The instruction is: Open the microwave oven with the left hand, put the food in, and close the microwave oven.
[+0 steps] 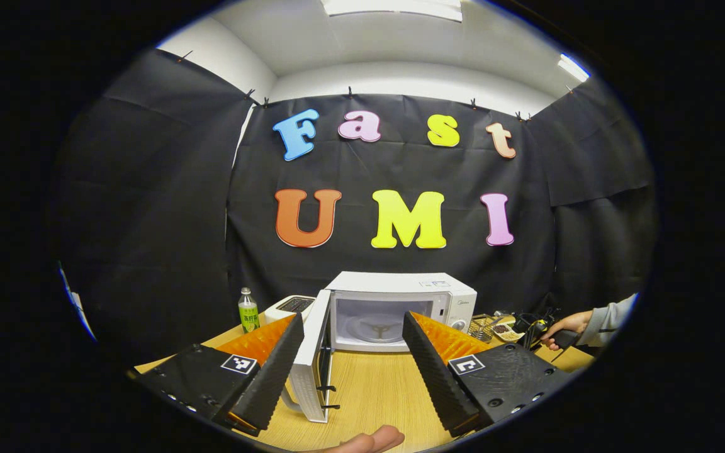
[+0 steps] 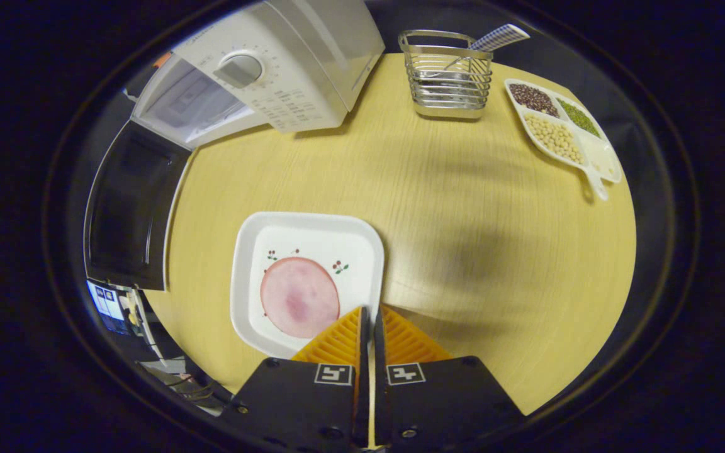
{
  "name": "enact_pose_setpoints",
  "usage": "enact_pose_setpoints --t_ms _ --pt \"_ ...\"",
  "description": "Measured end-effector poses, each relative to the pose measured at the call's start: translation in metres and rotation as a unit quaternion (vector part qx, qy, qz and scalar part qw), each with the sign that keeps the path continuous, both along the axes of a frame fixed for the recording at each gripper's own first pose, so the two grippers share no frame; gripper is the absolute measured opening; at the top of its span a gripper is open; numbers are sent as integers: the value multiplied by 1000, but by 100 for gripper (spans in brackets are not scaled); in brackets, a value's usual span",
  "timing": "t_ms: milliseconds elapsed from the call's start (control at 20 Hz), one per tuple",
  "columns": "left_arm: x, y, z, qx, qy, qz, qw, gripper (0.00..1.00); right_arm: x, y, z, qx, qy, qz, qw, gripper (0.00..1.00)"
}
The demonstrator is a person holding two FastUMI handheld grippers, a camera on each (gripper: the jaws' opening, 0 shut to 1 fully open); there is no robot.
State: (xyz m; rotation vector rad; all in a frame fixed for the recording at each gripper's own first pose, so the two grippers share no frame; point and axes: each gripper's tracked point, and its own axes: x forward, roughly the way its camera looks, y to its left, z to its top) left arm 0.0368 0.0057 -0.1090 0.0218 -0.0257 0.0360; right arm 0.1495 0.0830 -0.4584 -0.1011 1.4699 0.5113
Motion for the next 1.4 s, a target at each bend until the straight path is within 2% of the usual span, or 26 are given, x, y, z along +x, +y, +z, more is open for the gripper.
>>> enact_pose_setpoints --t_ms 200,400,450,550,850,900,950,1200,1400 --pt "-5 -4 8 8 -8 -7 1000 95 -16 4 3 40 40 -51 997 4" --pt "-12 -4 12 8 -21 -16 1000 94 -28 19 16 86 42 -68 993 4" --pt "-13 -1 11 6 -21 -16 1000 94 -29 24 21 95 38 -71 992 0" --pt "-14 3 9 0 -23 -19 1000 94 -37 34 36 111 32 -77 990 4" --pt "-19 19 2 2 -24 -25 999 94 -49 85 55 148 27 -80 985 4" --pt "-19 22 0 0 -23 -25 999 94 -49 97 56 153 30 -86 984 0" --pt "-20 28 -1 -2 -22 -21 1000 94 -49 108 57 158 31 -92 983 4" --pt "-23 55 -10 -8 -12 -5 1000 94 -41 158 47 168 36 -120 978 4" --pt "-25 78 -16 -2 -8 18 1000 94 -28 196 42 178 2 -166 970 4"
